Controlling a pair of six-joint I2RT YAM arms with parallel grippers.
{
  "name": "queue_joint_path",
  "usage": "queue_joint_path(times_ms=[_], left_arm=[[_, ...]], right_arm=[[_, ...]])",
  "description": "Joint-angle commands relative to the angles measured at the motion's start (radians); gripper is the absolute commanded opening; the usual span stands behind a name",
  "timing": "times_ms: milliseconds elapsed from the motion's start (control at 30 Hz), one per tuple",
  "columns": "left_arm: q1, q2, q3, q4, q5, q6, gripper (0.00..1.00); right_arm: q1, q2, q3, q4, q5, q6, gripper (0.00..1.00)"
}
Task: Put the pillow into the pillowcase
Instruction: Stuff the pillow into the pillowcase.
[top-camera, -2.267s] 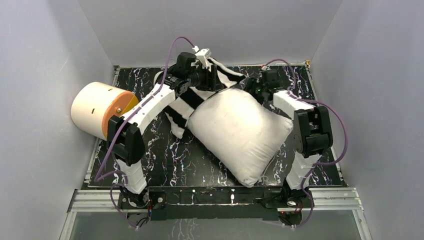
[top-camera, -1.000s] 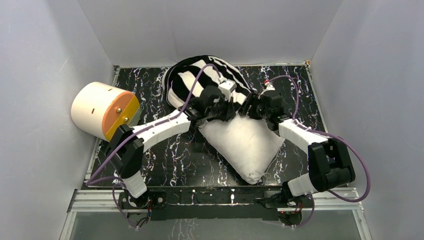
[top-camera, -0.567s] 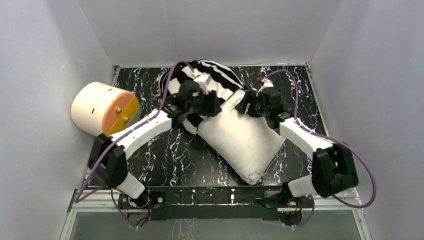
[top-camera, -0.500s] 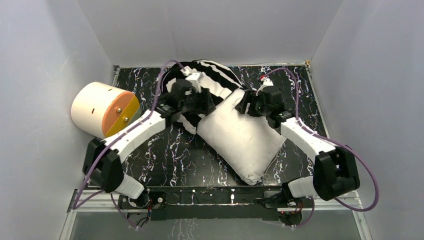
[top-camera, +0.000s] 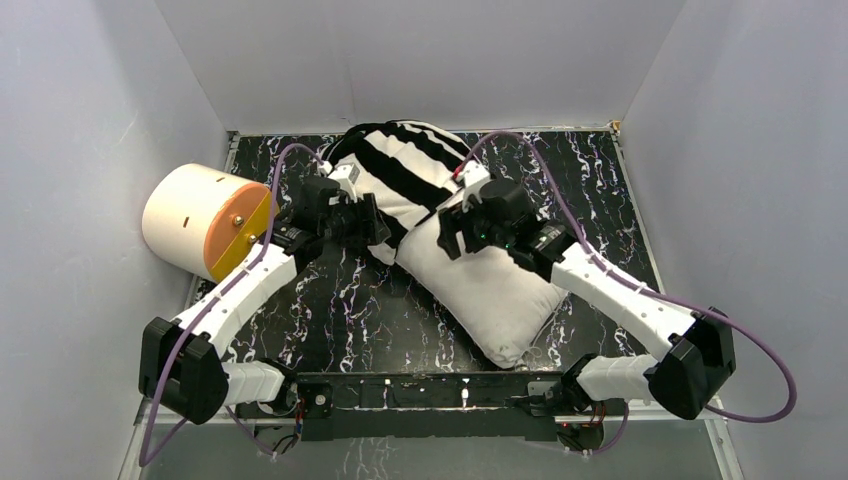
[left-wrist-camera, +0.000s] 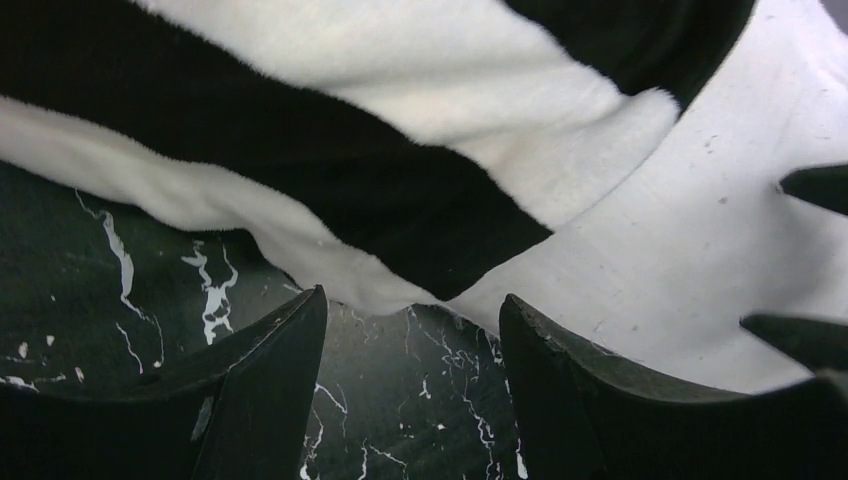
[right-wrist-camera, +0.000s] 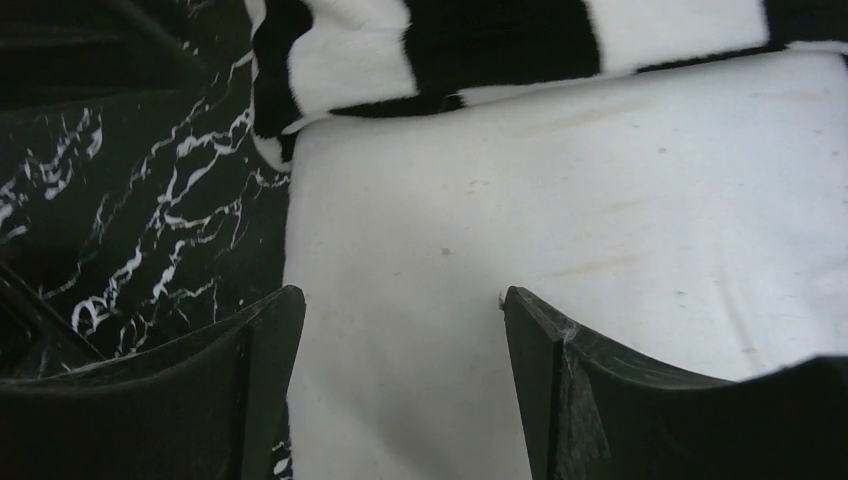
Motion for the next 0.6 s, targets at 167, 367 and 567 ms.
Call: queue_joint_path(times_ms=[167, 367, 567], left_arm=[[0.074, -0.094, -0.115, 0.044, 0.130, -0.029, 0.63], [0.073, -0.123, -0.244, 0.198, 0.175, 0.043, 0.63], [0.057, -0.036, -0.275, 0.301, 0.169, 0.071, 0.67]], right_arm=[[0.283, 0.059, -0.096, 0.207, 0.253, -0.375, 0.89], [0.294, 0.206, -0.174, 0.424, 0.394, -0.512, 0.83], [0.275, 0.270, -0.144, 0.523, 0.358, -0.472, 0.18]])
